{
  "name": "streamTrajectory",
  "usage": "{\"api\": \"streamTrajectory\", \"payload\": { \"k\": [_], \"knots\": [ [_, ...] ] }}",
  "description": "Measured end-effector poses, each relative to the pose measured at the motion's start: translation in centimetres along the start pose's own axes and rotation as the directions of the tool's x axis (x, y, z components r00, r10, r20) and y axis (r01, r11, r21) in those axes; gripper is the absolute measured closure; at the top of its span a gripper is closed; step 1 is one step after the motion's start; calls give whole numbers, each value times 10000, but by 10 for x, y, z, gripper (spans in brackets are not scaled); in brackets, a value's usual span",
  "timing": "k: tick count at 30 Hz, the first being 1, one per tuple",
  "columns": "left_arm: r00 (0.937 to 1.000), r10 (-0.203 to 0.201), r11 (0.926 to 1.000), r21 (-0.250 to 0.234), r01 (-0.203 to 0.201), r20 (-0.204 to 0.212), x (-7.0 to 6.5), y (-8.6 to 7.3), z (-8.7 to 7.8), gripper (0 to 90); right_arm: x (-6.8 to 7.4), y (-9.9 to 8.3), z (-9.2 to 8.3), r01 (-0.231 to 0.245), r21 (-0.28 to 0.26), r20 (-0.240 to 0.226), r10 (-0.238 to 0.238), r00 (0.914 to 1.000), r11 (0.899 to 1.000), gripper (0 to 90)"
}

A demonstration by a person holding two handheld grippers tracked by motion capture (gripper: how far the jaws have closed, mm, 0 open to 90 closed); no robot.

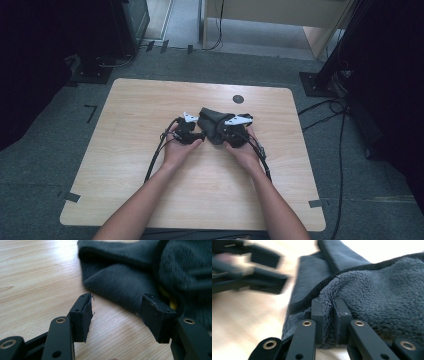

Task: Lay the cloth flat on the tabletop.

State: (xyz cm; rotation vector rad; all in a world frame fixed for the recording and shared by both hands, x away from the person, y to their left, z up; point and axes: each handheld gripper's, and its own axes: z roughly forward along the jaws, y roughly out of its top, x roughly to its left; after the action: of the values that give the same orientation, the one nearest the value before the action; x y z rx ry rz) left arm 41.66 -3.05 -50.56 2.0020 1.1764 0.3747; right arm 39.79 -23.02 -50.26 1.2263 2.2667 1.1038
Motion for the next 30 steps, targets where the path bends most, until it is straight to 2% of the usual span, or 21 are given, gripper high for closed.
{"api": "streamTrajectory", "payload": {
  "k": [1,2,3,4,5,8,9,10,11,12,13,14,17,19,22,23,24,25,27,28,30],
  "knots": [
    [10000,28,10000,29,-28,-39,0,0,0,422,6,0,0,383,-54,-297,-384,9988,9993,815],
    [9998,60,10000,51,-59,-214,0,0,0,417,16,1,1,868,-99,-745,-873,9934,9962,815],
    [9998,60,10000,51,-59,-214,0,0,0,423,16,1,1,868,-99,-745,-873,9934,9962,815],
    [9991,53,9999,115,-48,-432,1,-1,0,423,19,1,2,1006,-133,-905,-1014,9907,9948,815],
    [9990,42,9998,211,-32,-440,3,-3,0,447,26,3,2,1156,-106,-961,-1161,9886,9932,814],
    [9991,156,9994,312,-144,-405,3,-5,1,517,28,4,4,1001,-153,-948,-1011,9903,9949,812],
    [9986,409,9986,346,-397,-340,3,-5,-1,628,29,4,4,705,-165,-857,-717,9937,9974,807],
    [9986,409,9986,346,-397,-340,3,-5,-1,689,29,4,4,705,-165,-857,-717,9937,9974,807],
    [9982,551,9980,319,-544,-220,3,-5,-3,764,31,5,2,542,-164,-552,-550,9970,9984,795],
    [9982,551,9980,319,-544,-220,3,-5,-3,810,31,5,2,542,-164,-552,-550,9970,9984,795],
    [9981,592,9977,337,-587,-146,4,-6,-4,810,32,6,1,383,-173,-457,-390,9982,9991,791],
    [9989,469,9983,334,-469,-5,6,-6,-6,863,33,7,-5,202,-292,-249,-210,9995,9994,780],
    [9978,315,9986,414,-339,578,14,-12,-13,872,34,6,-13,280,-383,-157,-286,9995,9989,772],
    [9967,245,9991,321,-271,769,15,-18,-22,874,33,1,-19,325,-439,-166,-333,9993,9985,763],
    [9955,357,9992,166,-373,880,12,-31,-39,875,30,-12,-35,318,-356,-183,-324,9993,9989,713],
    [9952,418,9990,125,-431,889,10,-37,-44,875,30,-12,-35,318,-356,-183,-324,9993,9989,713],
    [9944,617,9980,93,-627,857,7,-43,-48,874,30,-19,-45,702,-133,43,-702,9975,9974,639],
    [9944,751,9972,9,-754,739,5,-48,-52,874,30,-19,-45,702,-133,43,-702,9975,9974,639],
    [9949,625,9980,-179,-612,795,4,-55,-59,874,24,-25,-55,587,115,-40,-586,9983,9982,599],
    [9944,460,9982,-420,-421,952,5,-62,-65,871,16,-28,-66,106,146,112,-108,9999,9998,587],
    [9940,525,9979,-422,-487,957,6,-64,-66,869,13,-27,-71,-74,106,193,71,9998,9999,585]
  ]
}}
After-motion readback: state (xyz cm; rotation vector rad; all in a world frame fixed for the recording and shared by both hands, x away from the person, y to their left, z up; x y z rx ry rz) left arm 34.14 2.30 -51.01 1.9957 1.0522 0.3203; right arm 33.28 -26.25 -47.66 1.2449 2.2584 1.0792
